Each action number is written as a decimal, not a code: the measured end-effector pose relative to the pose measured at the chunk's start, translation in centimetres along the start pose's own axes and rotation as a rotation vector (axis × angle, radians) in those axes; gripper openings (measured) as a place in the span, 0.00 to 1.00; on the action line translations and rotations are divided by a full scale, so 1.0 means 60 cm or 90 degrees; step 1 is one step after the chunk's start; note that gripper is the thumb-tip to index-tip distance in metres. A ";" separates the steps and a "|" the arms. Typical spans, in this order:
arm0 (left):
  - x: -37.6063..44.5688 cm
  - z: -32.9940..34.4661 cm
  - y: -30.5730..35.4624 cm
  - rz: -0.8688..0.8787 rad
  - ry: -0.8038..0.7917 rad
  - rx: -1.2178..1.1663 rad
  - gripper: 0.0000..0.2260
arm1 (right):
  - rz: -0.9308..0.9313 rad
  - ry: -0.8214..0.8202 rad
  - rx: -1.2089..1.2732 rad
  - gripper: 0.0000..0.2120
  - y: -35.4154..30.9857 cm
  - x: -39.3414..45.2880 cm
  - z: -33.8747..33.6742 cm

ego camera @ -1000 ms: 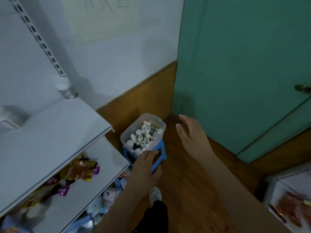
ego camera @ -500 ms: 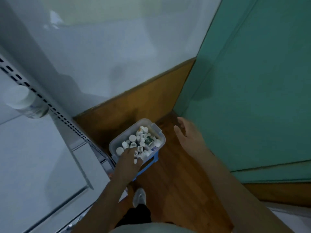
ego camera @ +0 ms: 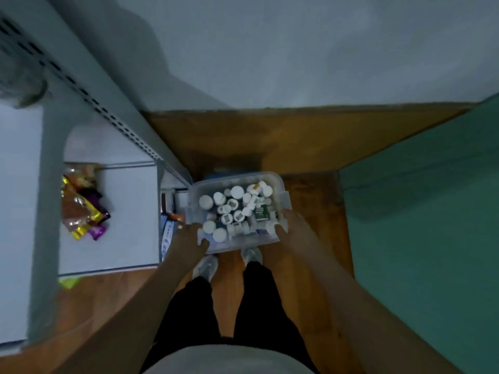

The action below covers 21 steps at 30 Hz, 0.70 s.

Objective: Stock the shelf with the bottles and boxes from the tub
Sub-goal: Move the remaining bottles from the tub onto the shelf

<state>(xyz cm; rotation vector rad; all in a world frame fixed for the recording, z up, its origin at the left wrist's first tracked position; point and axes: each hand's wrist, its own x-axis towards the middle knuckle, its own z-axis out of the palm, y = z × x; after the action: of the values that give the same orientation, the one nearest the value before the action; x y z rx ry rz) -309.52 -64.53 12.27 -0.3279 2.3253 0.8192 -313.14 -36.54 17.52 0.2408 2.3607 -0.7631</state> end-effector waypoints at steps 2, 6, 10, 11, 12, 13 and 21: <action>0.018 0.019 0.005 -0.038 0.029 -0.003 0.28 | -0.029 -0.052 -0.072 0.23 0.023 0.044 0.009; 0.066 0.060 0.016 -0.075 0.044 0.008 0.23 | -0.082 -0.120 -0.178 0.25 0.067 0.130 0.035; 0.130 0.084 0.024 -0.104 0.054 0.019 0.27 | -0.135 -0.168 -0.273 0.26 0.096 0.183 0.072; 0.147 0.089 0.022 -0.108 0.067 0.018 0.27 | -0.150 -0.175 -0.293 0.26 0.102 0.193 0.084; 0.165 0.095 0.018 -0.108 0.076 0.020 0.28 | -0.170 -0.180 -0.304 0.25 0.107 0.202 0.096; 0.183 0.099 0.014 -0.104 0.085 0.024 0.29 | -0.189 -0.187 -0.310 0.25 0.111 0.211 0.109; 0.297 0.147 -0.026 -0.113 0.099 0.052 0.32 | -0.138 -0.199 -0.466 0.19 0.145 0.273 0.194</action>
<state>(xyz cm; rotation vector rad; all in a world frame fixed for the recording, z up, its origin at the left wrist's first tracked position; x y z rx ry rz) -318.13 -60.51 -5.26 -0.5715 2.4228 0.6286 -316.83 -36.53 -4.11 -0.4206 2.2118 0.0155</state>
